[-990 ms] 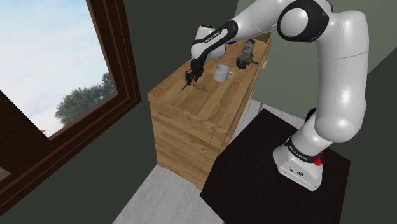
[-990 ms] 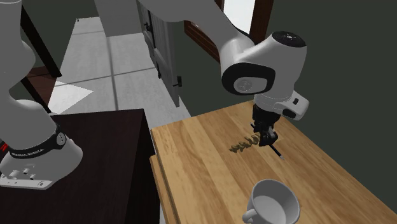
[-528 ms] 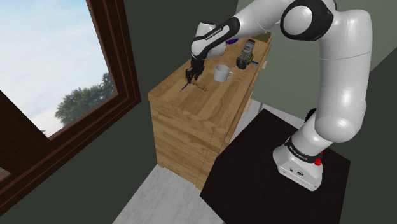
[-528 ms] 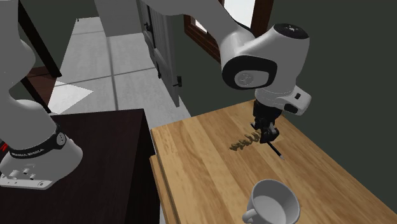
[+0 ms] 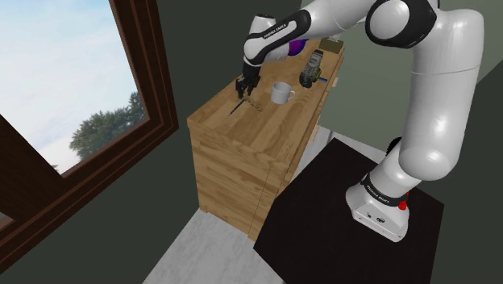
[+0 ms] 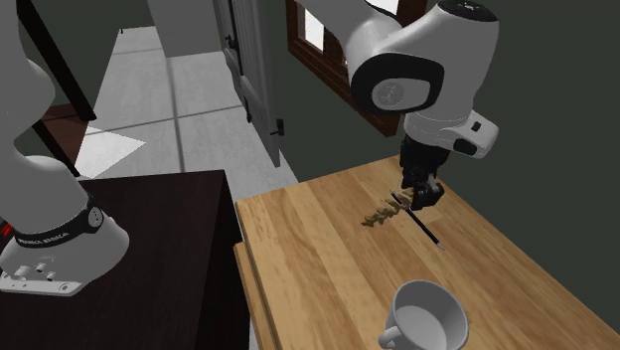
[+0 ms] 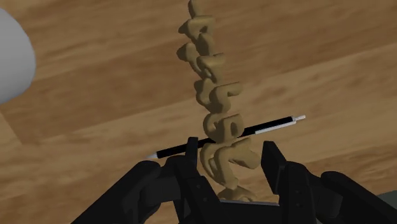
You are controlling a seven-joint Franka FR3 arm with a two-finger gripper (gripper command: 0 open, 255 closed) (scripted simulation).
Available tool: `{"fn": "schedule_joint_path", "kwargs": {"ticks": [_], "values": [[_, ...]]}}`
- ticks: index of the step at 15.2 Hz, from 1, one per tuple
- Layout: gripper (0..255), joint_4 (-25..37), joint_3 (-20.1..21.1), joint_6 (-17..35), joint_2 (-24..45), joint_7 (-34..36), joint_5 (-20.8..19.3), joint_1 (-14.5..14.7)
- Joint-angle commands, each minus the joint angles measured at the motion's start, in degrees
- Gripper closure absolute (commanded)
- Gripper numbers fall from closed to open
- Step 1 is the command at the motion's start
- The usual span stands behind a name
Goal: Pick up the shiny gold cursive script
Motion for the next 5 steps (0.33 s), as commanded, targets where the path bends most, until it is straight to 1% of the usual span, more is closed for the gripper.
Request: {"fn": "schedule_joint_path", "kwargs": {"ticks": [1,3,5], "values": [[255,0.08,-0.08,-1.17,-1.06,0.14,-0.12,0.01],[255,0.34,-0.14,-2.33,-1.97,0.31,-0.25,0.04],[255,0.36,-0.15,-2.42,-2.04,0.32,-0.26,0.04]]}}
